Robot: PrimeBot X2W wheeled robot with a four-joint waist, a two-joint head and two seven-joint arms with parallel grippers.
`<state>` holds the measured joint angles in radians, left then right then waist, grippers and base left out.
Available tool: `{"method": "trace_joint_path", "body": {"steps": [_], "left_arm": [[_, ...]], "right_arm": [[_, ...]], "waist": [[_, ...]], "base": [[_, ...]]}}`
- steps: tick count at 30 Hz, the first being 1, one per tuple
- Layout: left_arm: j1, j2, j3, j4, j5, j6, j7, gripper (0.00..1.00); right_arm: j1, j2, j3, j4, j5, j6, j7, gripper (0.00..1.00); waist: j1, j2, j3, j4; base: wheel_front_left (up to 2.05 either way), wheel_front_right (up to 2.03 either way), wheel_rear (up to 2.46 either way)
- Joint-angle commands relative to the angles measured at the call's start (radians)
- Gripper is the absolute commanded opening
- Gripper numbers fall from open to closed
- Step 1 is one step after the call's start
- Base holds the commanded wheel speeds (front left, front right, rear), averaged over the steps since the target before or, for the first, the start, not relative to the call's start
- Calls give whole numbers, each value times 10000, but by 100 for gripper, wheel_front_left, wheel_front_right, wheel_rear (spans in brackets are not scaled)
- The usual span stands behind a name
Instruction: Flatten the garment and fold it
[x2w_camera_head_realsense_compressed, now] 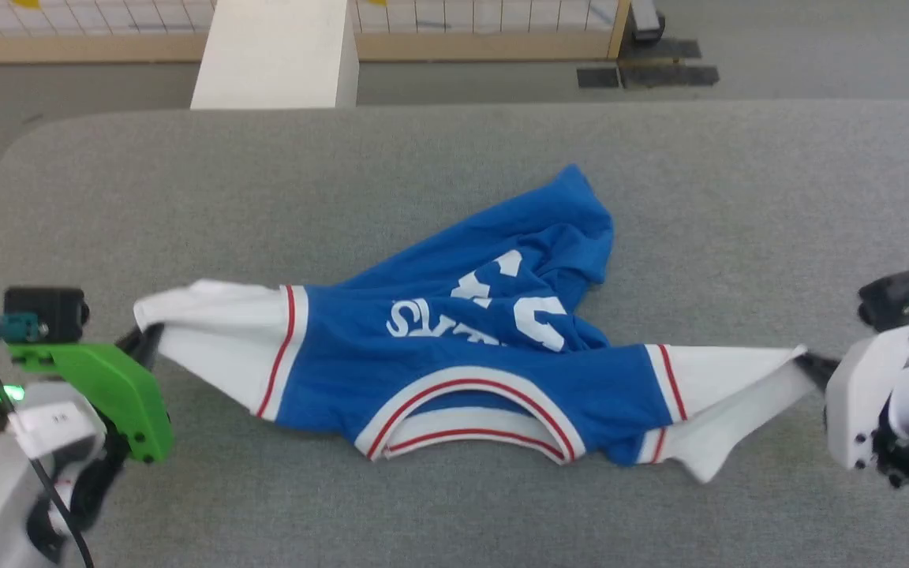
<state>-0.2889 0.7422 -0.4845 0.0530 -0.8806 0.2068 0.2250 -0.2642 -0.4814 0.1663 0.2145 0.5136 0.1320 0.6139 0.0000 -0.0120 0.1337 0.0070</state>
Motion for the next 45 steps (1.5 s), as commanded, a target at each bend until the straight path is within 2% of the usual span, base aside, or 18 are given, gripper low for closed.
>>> {"method": "trace_joint_path", "body": {"steps": [1,7,13,17,23,33,39,45], "left_arm": [[-352,185,78,-92,201,48,73,0],[-1798,149,218,305,242,-288,383,0],[-4179,-428,123,2225,481,-934,537,0],[-5868,-786,252,3306,774,-1149,162,0],[-8786,-1306,287,4855,1650,-1406,-1002,0],[-12803,-1710,320,6348,2680,-1509,-2331,0],[-14174,-1903,150,7111,3087,-1635,-2864,0],[-14248,-2164,13,7982,3068,-1892,-3255,0]], "right_arm": [[-256,-72,-162,-108,-165,-13,-119,0],[-1348,10,-824,-63,-787,-13,-578,0],[-3352,277,-1052,676,-1566,-13,-1401,0],[-4971,369,-1064,1237,-2051,-13,-2400,0],[-7763,469,-959,2333,-2532,-13,-3560,0],[-11999,883,-916,3649,-3478,-13,-5125,0],[-13567,1286,-863,4477,-3732,-13,-6028,0],[-13805,1539,-411,5499,-3653,-13,-6572,0]], "waist": [[0,120,-413,-100],[0,120,-667,-224],[0,120,-273,-435],[0,120,451,-543],[0,120,1785,-673],[0,120,3832,-902],[0,120,4531,-955],[0,120,4753,-926]], "base": [[0,0,0],[0,0,0],[0,0,0],[0,0,0],[0,0,0],[0,0,0],[0,0,0],[0,0,0]]}}
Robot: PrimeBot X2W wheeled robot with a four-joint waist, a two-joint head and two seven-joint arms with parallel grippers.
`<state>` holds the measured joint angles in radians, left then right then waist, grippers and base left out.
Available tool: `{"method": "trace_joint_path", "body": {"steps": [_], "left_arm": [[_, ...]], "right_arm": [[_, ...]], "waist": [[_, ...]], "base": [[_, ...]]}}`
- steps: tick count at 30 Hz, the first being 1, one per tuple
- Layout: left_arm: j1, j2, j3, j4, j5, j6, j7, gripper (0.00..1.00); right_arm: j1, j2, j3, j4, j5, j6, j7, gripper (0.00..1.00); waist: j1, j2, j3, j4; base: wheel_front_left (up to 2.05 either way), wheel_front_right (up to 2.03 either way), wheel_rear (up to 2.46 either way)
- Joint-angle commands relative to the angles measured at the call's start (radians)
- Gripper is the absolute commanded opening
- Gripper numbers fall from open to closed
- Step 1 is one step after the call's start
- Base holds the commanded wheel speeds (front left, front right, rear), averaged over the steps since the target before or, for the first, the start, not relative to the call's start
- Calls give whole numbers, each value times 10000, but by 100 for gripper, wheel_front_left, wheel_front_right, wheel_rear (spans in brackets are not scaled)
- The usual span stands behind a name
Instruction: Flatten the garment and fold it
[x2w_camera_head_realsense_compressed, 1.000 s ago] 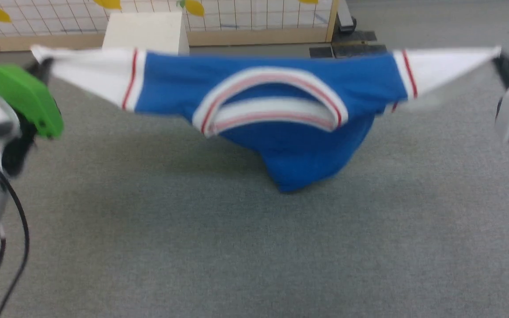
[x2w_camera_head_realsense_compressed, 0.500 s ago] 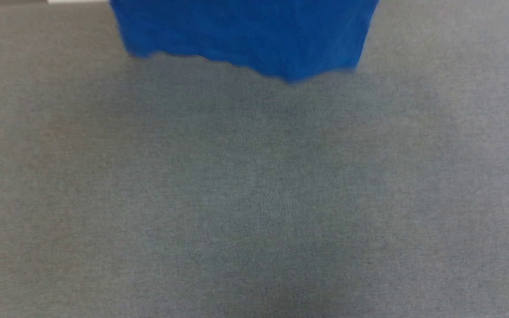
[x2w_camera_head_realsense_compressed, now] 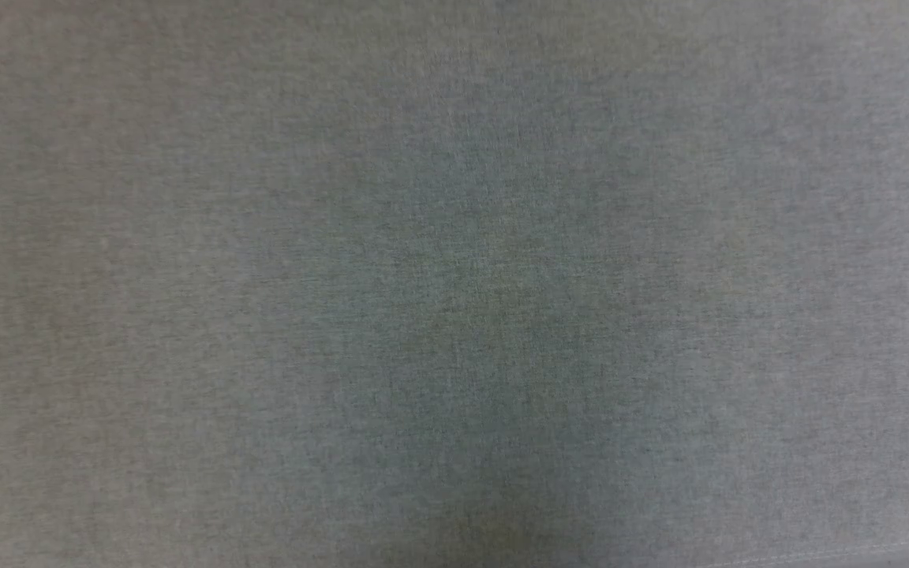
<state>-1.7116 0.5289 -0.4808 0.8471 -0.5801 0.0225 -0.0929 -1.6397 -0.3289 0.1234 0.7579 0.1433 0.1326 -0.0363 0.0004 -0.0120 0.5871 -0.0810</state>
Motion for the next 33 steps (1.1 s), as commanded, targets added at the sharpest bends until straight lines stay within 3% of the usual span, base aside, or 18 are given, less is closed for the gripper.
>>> {"method": "trace_joint_path", "body": {"steps": [1,11,20,27,33], "left_arm": [[37,-78,-41,176,32,-104,-108,0],[1954,-486,70,1031,-619,-631,-1045,0],[6510,-418,655,212,-1609,-701,-1605,0],[10769,-70,1078,-1875,-2001,168,-1671,0],[13854,608,1207,-4404,-2287,1370,-1053,0]], "right_arm": [[-14,45,85,214,93,-19,-142,0],[1530,109,1335,1167,943,-19,-959,0],[5465,-592,2173,-49,2289,-19,-1412,0],[9530,-1112,1608,-1916,2927,-19,-719,0],[12654,-935,159,-3996,2701,-19,216,0]], "waist": [[-4,120,228,-39],[-4,120,-462,136],[-4,120,-2191,338],[-4,120,-3368,327],[-4,120,-4078,246]], "base": [[0,0,0],[0,0,0],[0,0,0],[0,0,0],[0,0,0]]}}
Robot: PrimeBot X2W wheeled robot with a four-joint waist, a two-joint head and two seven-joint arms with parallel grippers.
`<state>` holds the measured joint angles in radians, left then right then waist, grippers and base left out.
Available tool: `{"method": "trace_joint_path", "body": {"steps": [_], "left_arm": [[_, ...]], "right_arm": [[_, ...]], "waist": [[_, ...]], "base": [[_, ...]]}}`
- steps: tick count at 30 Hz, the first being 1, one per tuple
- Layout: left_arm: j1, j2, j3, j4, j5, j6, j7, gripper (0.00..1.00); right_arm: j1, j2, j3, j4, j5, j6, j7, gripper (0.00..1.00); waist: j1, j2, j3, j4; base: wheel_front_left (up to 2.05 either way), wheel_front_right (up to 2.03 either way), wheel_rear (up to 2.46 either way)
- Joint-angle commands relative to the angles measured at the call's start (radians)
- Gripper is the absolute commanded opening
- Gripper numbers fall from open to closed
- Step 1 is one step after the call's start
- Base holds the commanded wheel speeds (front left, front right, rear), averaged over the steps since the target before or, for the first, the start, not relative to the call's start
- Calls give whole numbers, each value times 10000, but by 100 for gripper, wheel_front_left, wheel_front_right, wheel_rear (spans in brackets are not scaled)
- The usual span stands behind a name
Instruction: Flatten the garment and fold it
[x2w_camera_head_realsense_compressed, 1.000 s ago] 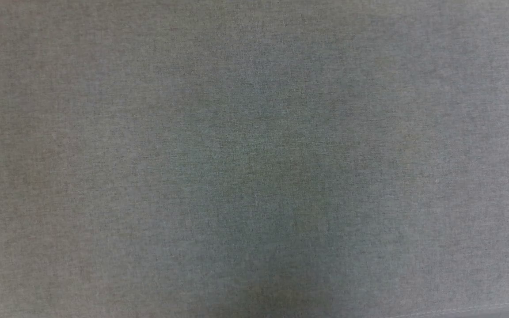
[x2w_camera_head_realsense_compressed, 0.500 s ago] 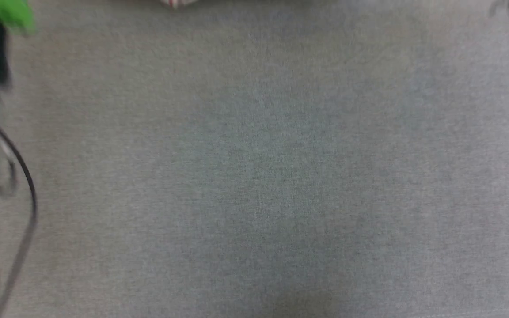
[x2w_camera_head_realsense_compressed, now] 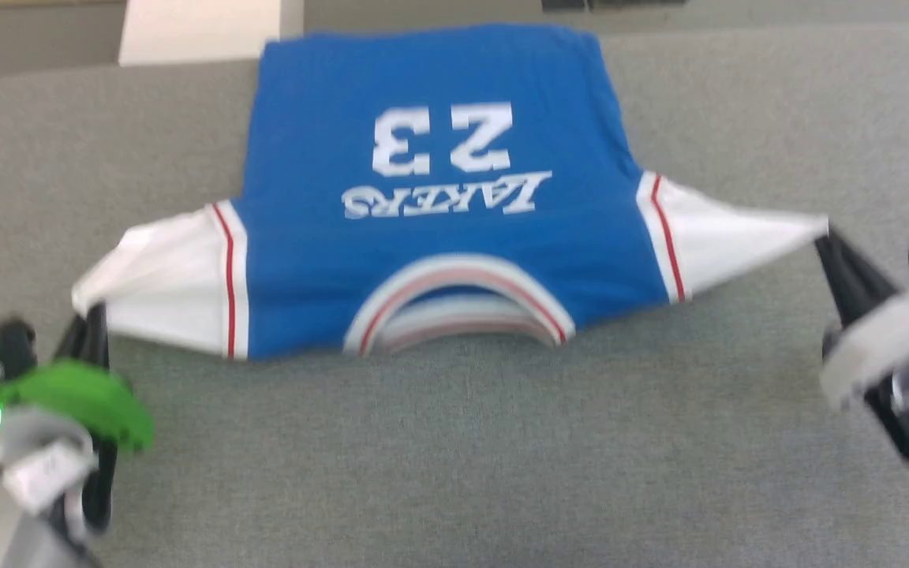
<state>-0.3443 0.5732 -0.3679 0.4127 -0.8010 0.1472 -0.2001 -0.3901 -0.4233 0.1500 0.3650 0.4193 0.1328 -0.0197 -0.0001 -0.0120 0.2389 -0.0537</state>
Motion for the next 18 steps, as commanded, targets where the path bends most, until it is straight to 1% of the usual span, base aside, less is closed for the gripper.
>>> {"method": "trace_joint_path", "body": {"steps": [1,6,10,14,18], "left_arm": [[611,290,123,-492,-126,341,138,0],[2854,962,404,-2842,-406,1557,827,0],[4316,1334,551,-4153,-654,2267,1299,0],[5501,1449,637,-4931,-881,2790,1513,0],[6379,1366,600,-5160,-1135,2979,1594,0]], "right_arm": [[600,79,-321,-424,-133,-21,229,0],[2916,697,-1496,-2444,-603,-21,1364,0],[4534,1323,-2310,-3720,-956,-21,2288,0],[5906,1962,-2793,-4407,-1111,-21,3064,0],[6922,2479,-2979,-4369,-1164,-21,3623,0]], "waist": [[1,120,-681,-46],[1,120,-1046,-64],[1,120,-1247,0],[1,120,-1381,42],[1,120,-1419,89]], "base": [[0,0,0],[0,0,0],[0,0,0],[0,0,0],[0,0,0]]}}
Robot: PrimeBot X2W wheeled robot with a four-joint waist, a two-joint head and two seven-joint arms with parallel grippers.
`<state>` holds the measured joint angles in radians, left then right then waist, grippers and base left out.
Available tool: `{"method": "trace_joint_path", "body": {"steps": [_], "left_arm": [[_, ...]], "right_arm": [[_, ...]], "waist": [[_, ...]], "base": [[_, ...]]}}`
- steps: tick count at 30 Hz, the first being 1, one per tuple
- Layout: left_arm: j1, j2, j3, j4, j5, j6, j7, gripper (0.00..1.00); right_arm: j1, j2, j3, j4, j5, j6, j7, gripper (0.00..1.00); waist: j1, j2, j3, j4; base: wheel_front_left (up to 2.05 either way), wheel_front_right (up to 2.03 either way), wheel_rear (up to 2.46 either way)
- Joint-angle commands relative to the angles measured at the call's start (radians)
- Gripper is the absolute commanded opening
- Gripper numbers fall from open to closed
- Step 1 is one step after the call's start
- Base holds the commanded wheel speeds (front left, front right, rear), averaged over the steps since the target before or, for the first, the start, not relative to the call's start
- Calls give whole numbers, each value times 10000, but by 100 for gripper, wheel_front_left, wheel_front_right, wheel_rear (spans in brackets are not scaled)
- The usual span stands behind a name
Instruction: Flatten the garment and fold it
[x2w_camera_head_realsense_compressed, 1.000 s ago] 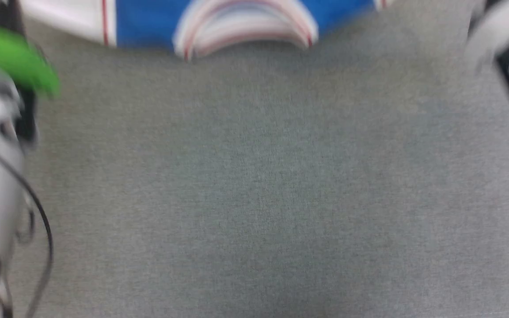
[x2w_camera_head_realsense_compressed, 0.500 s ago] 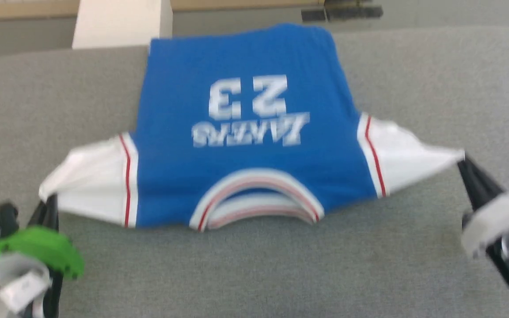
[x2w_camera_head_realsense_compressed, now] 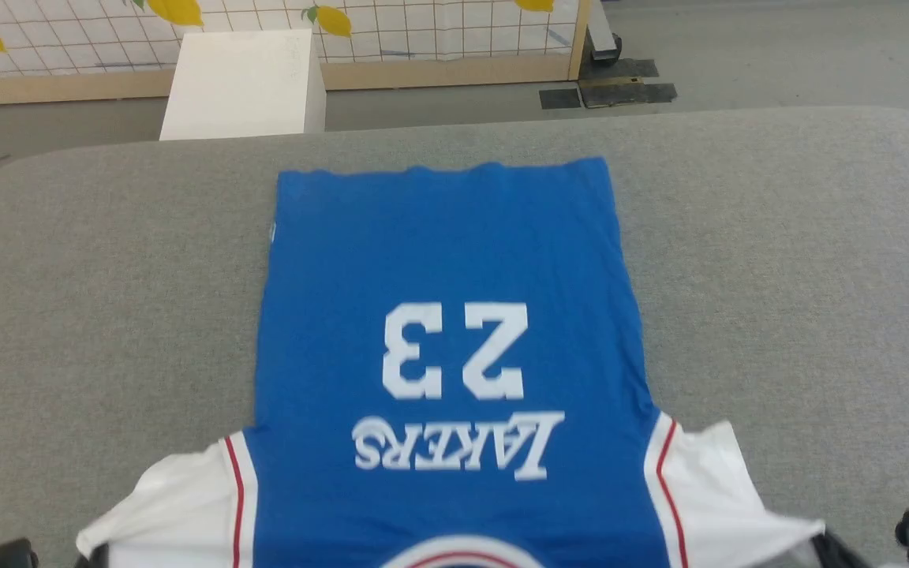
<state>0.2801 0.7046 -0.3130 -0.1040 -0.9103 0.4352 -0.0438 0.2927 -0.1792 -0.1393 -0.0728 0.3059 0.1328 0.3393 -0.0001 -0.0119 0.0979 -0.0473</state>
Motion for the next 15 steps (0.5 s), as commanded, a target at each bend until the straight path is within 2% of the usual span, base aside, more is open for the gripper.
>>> {"method": "trace_joint_path", "body": {"steps": [1,7,8,9,10,15], "left_arm": [[260,6,31,10,-107,93,42,0],[616,-280,-269,551,-257,-197,-25,0],[576,-350,-310,610,-254,-231,-55,0],[509,-434,-356,675,-238,-266,-104,0],[458,-503,-394,723,-231,-293,-133,0],[171,-725,-541,912,-164,-369,-209,0]], "right_arm": [[277,119,-106,82,-43,-21,122,0],[828,506,-226,916,106,-21,427,0],[806,499,-189,1027,150,-21,407,7],[743,515,-137,1116,264,-21,365,76],[671,520,-87,1136,360,-21,325,100],[-25,462,127,763,1015,-21,12,100]], "waist": [[1,119,-17,51],[1,119,75,144],[1,119,96,166],[1,119,128,189],[1,119,144,201],[1,119,262,206]], "base": [[0,0,0],[0,0,0],[0,0,0],[0,0,0],[0,0,0],[0,0,0]]}}
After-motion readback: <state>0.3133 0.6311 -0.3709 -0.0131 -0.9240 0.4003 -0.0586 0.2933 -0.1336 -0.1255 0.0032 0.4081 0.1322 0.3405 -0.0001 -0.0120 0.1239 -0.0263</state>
